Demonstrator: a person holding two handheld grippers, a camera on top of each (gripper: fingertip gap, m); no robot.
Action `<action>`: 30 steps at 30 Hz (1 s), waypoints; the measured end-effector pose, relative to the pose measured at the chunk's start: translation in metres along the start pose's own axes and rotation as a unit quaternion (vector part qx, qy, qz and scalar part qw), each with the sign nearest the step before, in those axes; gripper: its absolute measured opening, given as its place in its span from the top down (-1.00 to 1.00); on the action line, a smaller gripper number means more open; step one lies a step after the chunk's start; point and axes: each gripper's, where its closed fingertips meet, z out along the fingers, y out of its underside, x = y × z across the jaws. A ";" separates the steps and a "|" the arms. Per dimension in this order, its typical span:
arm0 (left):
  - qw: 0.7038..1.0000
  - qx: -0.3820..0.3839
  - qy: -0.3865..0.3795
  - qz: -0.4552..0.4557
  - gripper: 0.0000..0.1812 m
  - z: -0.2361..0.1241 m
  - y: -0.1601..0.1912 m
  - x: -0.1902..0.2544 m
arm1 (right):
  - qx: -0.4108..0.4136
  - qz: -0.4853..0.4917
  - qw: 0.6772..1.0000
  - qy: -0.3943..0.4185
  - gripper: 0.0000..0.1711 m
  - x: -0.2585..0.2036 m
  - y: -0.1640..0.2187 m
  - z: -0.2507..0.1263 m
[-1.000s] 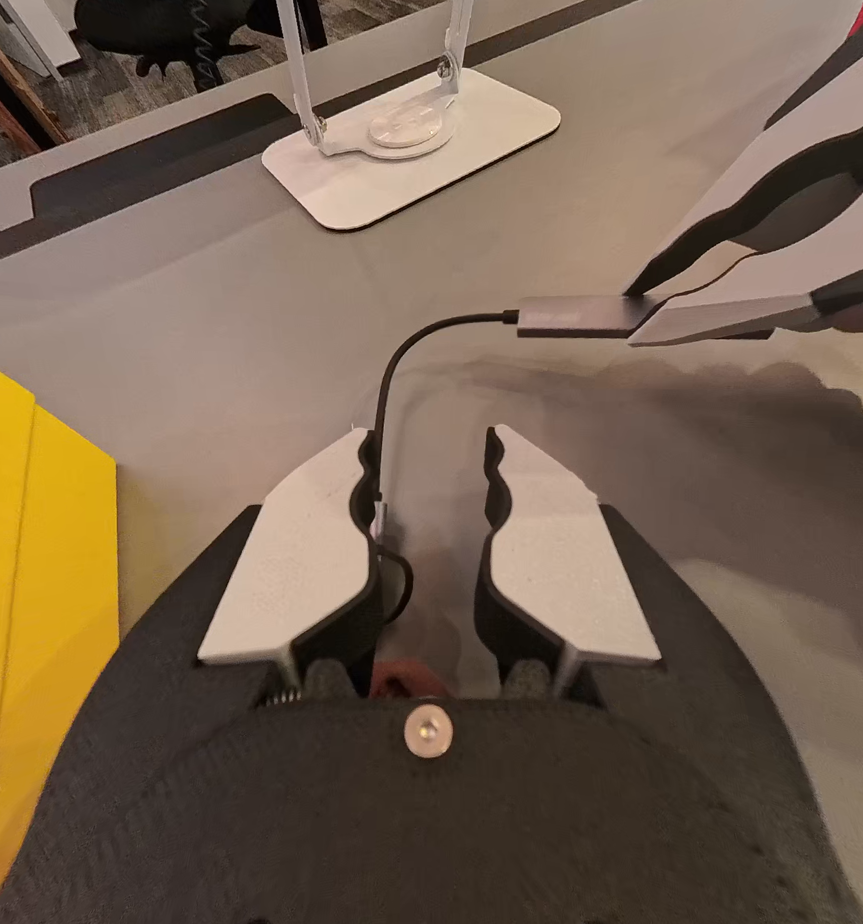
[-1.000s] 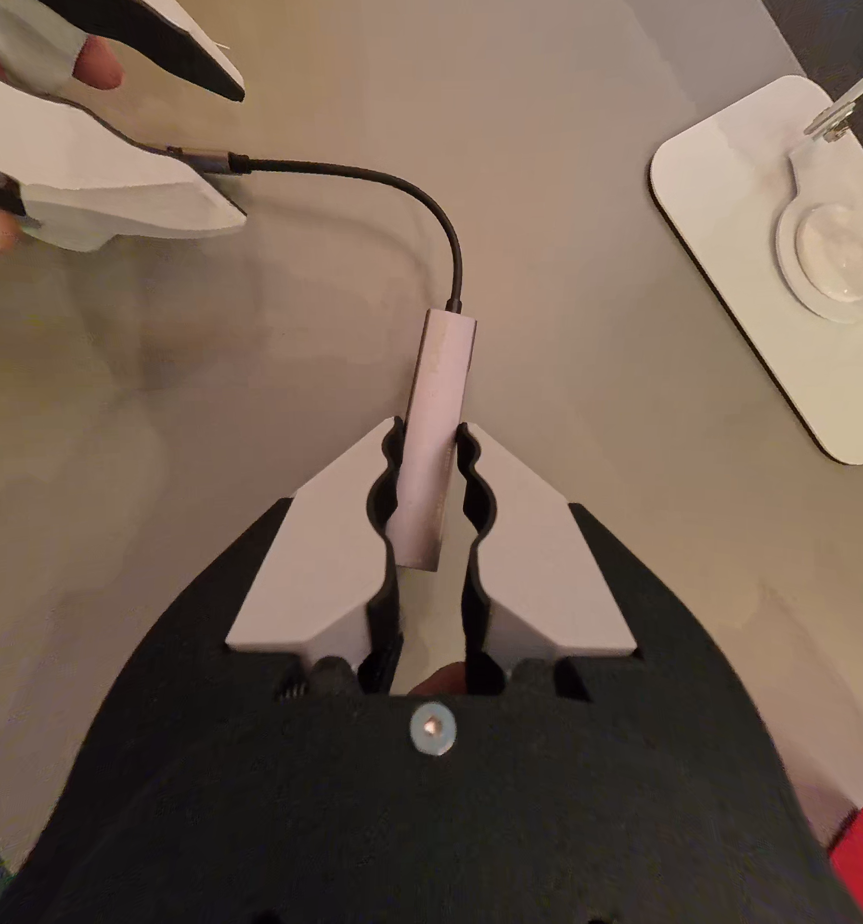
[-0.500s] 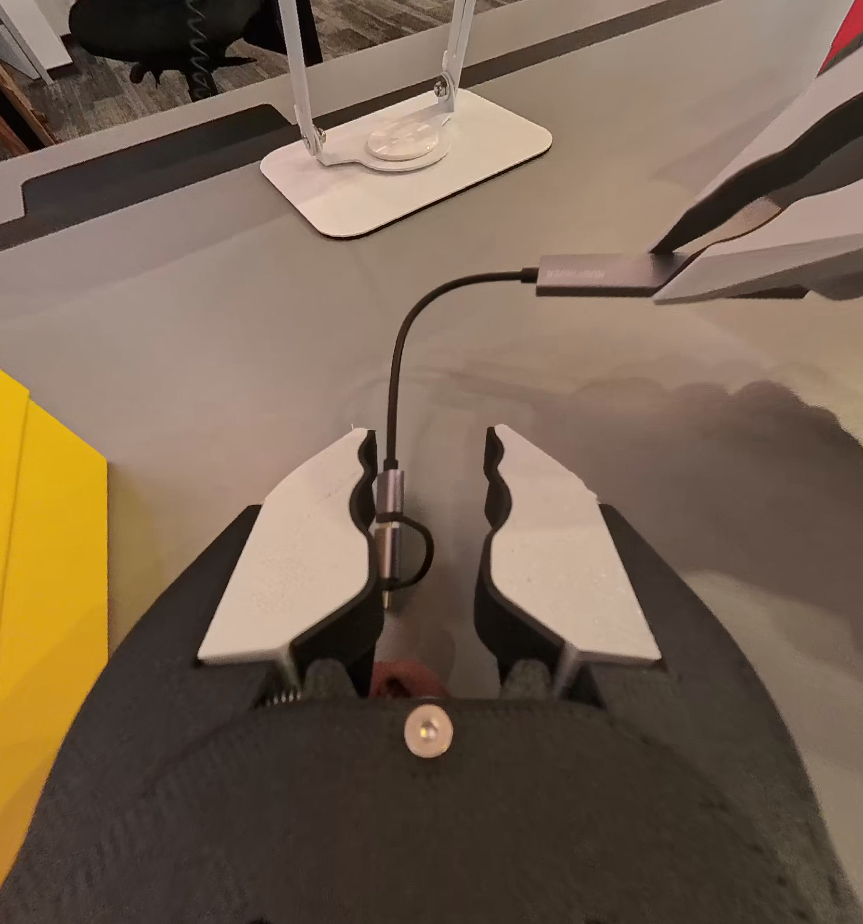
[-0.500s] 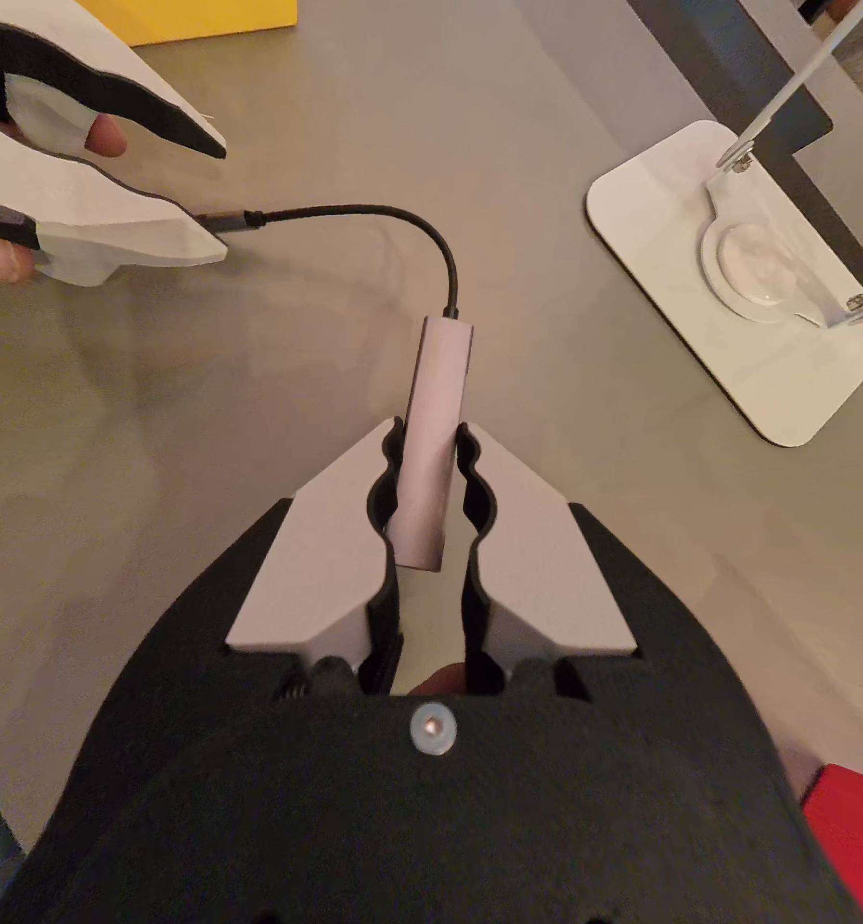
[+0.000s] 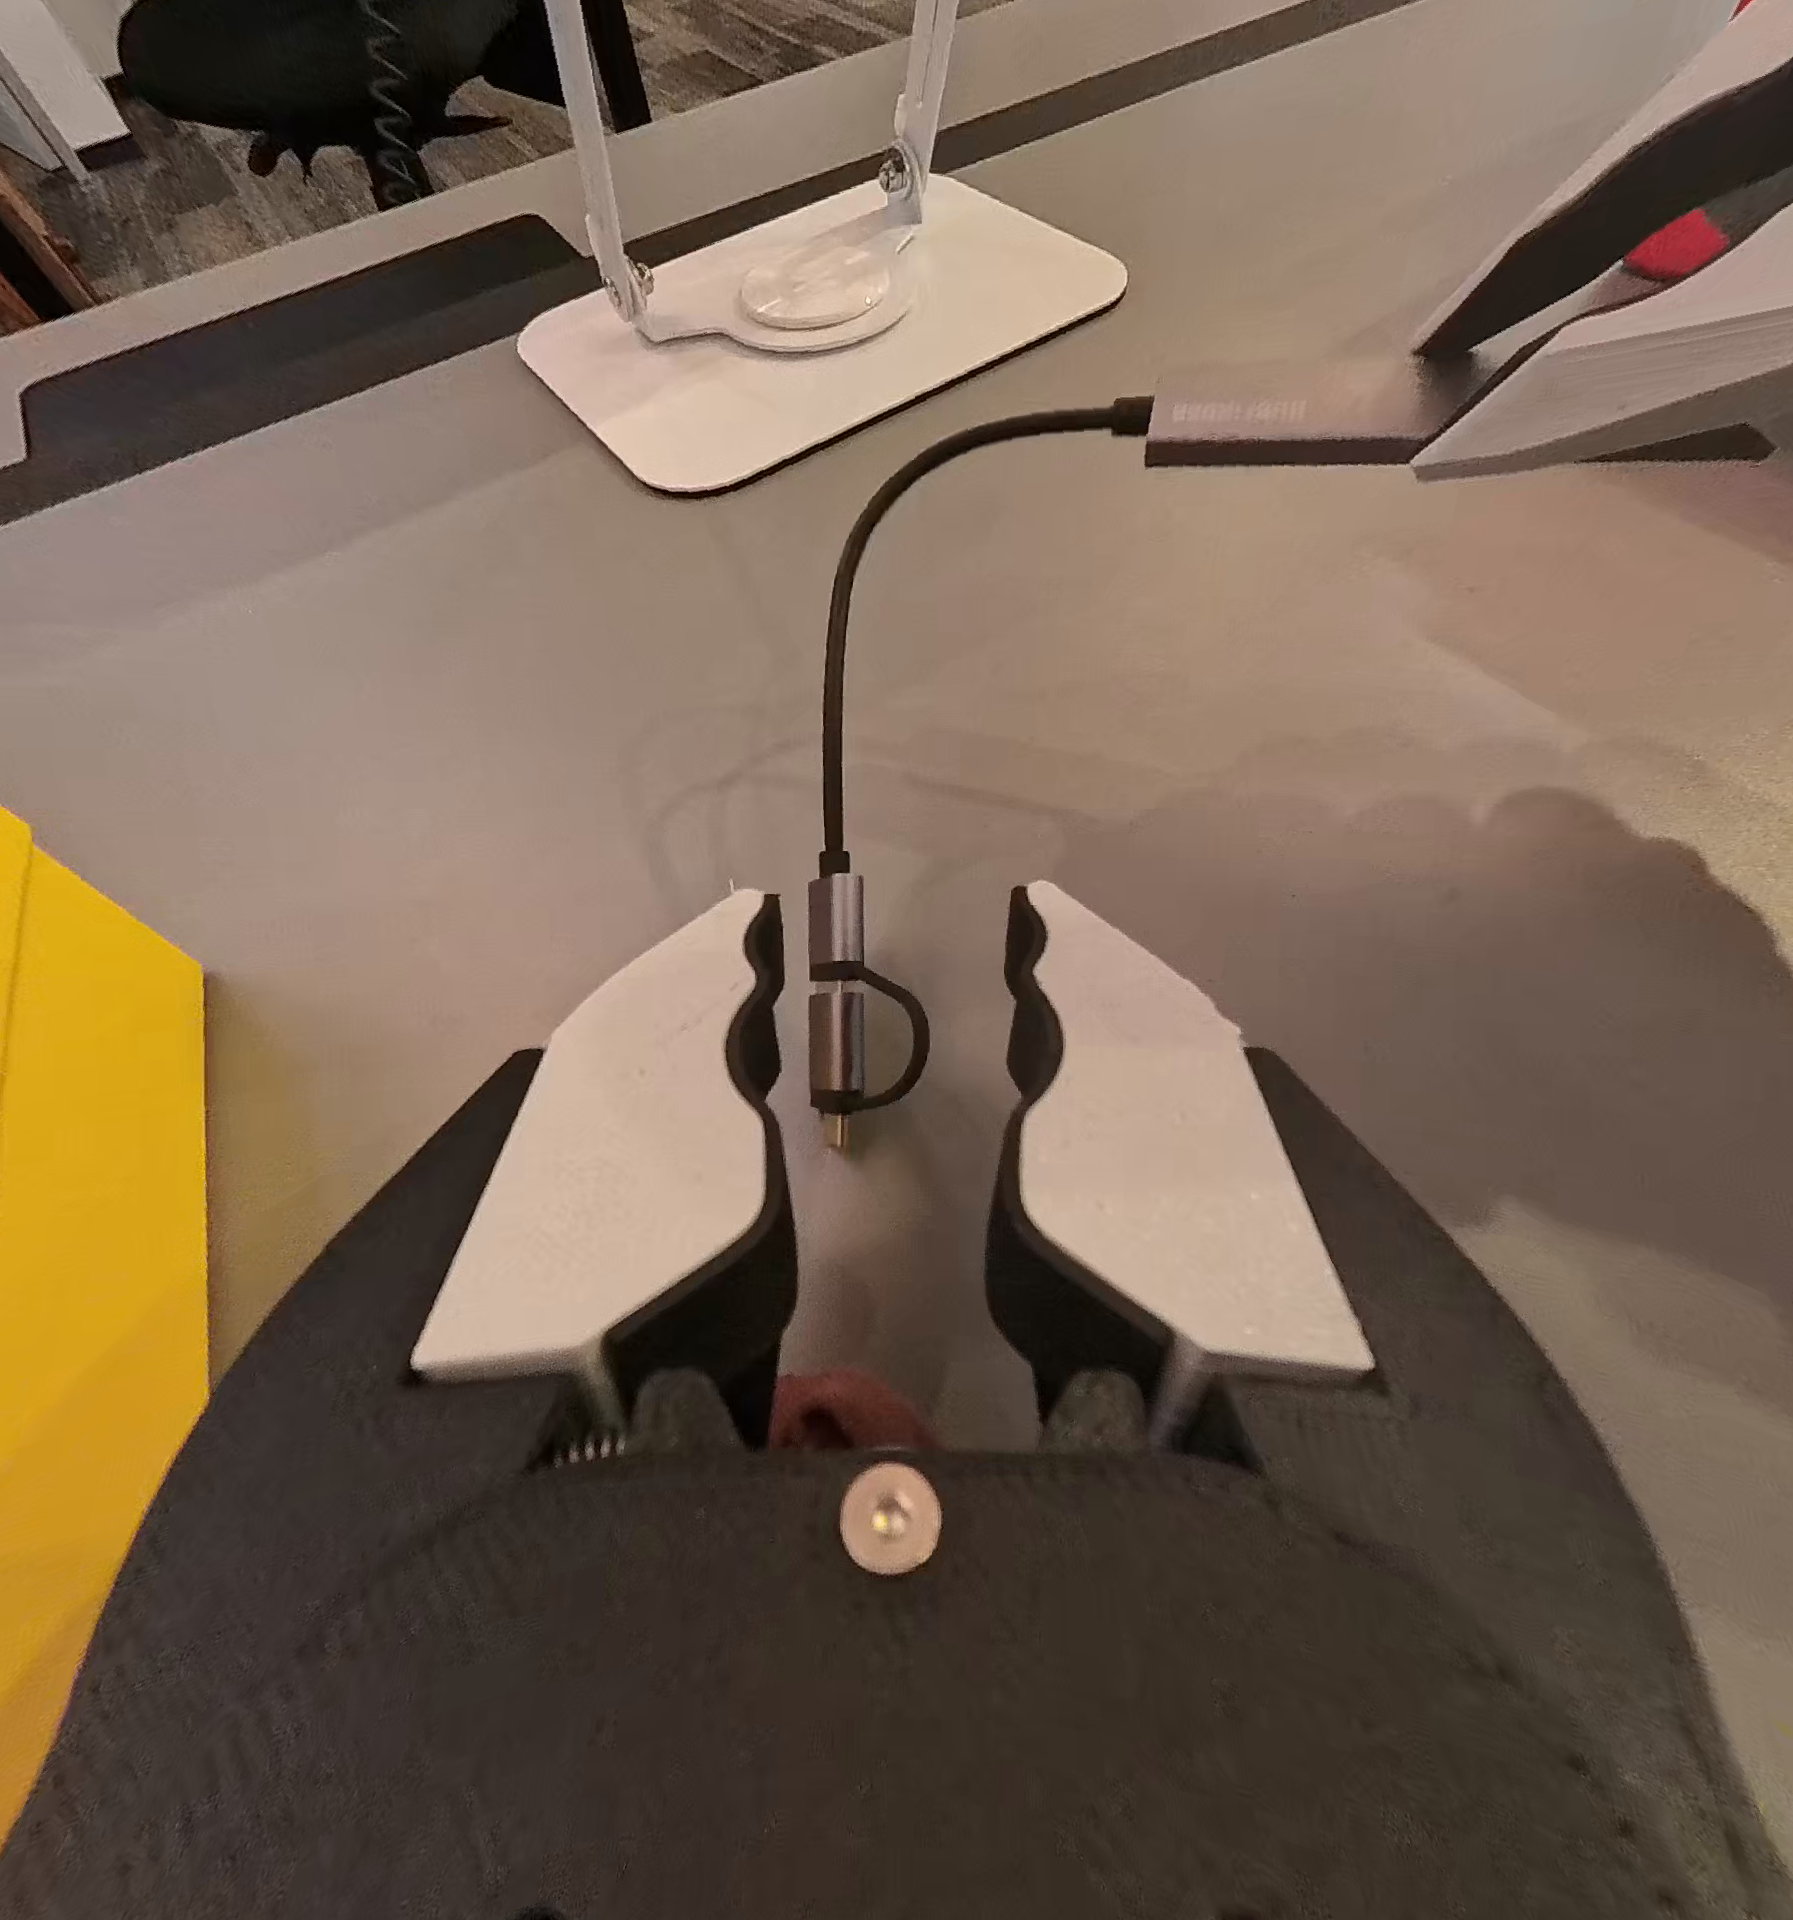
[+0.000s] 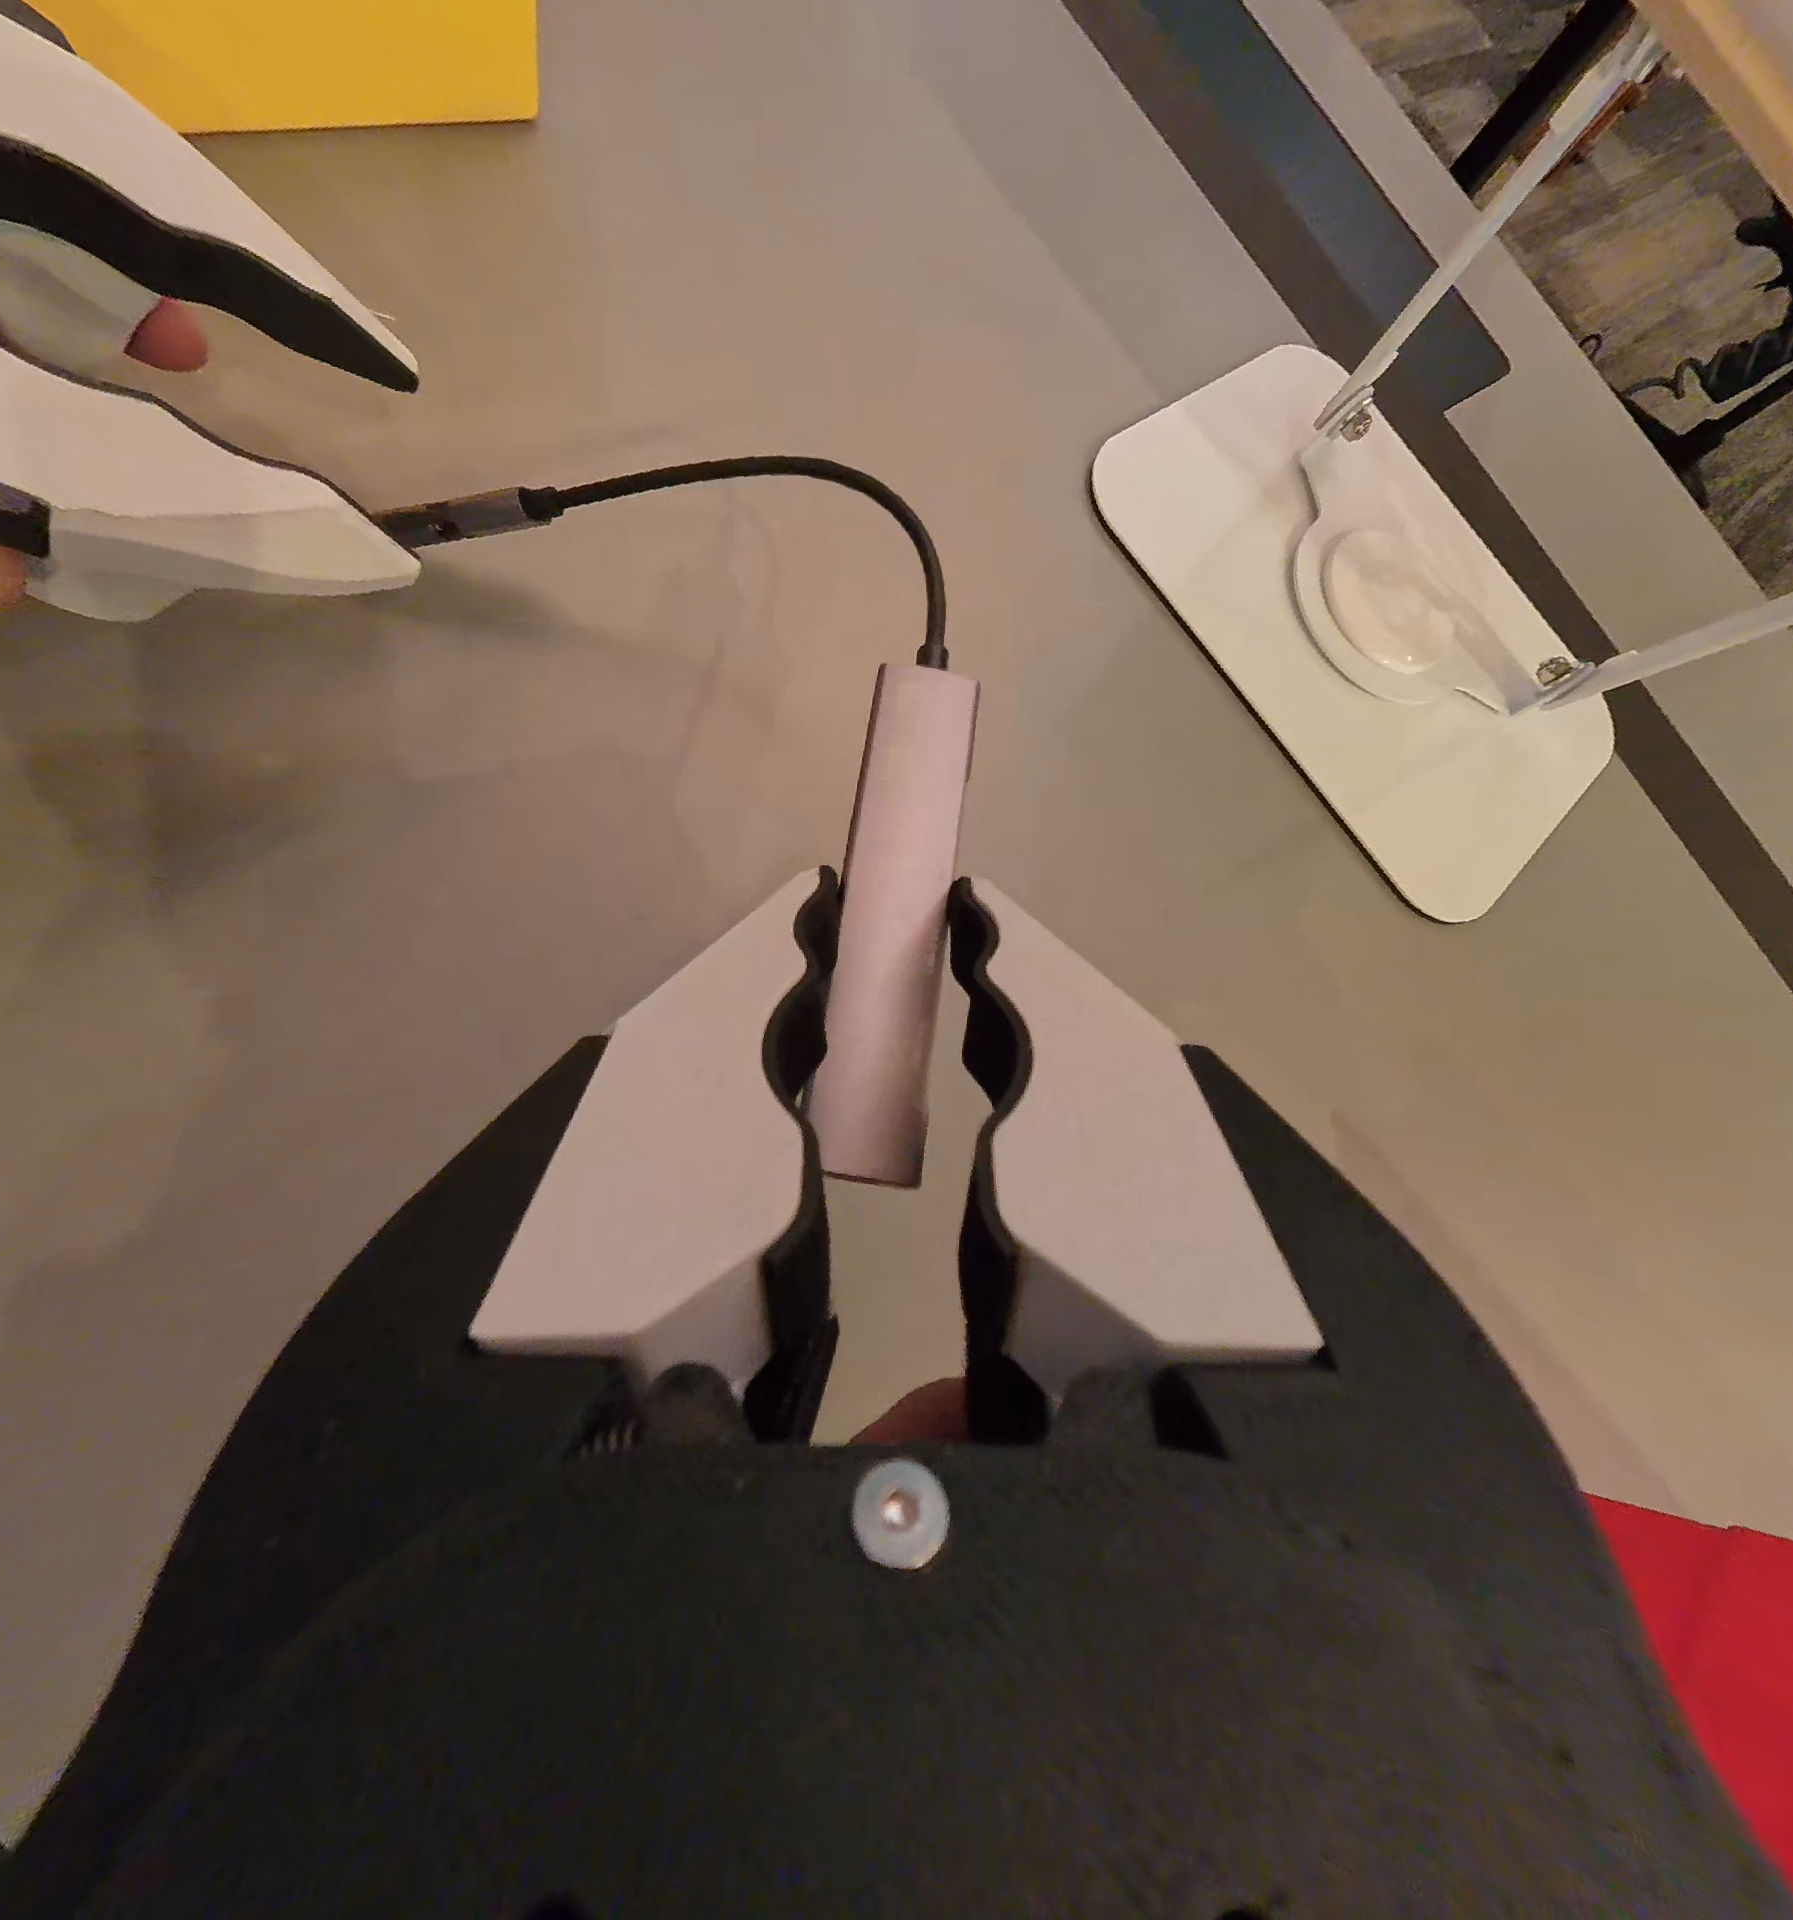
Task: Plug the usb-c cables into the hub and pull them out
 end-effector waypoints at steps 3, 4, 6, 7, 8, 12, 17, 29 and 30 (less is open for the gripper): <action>1.000 -0.002 0.000 0.003 0.55 0.001 0.000 0.002 | -0.001 -0.011 1.000 0.009 0.79 0.002 0.000 -0.001; 1.000 -0.002 0.000 0.005 0.55 0.001 0.000 0.003 | 0.000 -0.011 1.000 0.010 0.79 0.002 0.000 -0.002; 1.000 -0.004 0.000 0.006 0.55 0.002 0.000 0.004 | 0.003 -0.010 1.000 0.010 0.79 0.002 -0.001 -0.003; 1.000 -0.004 0.000 0.007 0.55 0.002 0.000 0.005 | 0.003 -0.011 1.000 0.011 0.79 0.002 -0.001 -0.003; 1.000 -0.005 0.000 0.008 0.55 0.002 0.000 0.005 | 0.004 -0.012 1.000 0.012 0.79 0.002 -0.001 -0.003; 1.000 -0.007 0.000 0.012 0.55 0.003 0.000 0.007 | 0.005 -0.012 1.000 0.012 0.78 0.003 0.000 -0.004; 1.000 -0.009 0.000 0.014 0.55 0.004 0.000 0.008 | 0.006 -0.012 1.000 0.013 0.79 0.002 0.000 -0.004; 1.000 -0.010 0.000 0.016 0.55 0.004 0.001 0.009 | 0.008 -0.012 1.000 0.016 0.79 0.004 0.000 -0.006; 1.000 -0.010 0.000 0.016 0.55 0.004 0.001 0.009 | 0.009 -0.012 1.000 0.016 0.79 0.004 0.000 -0.006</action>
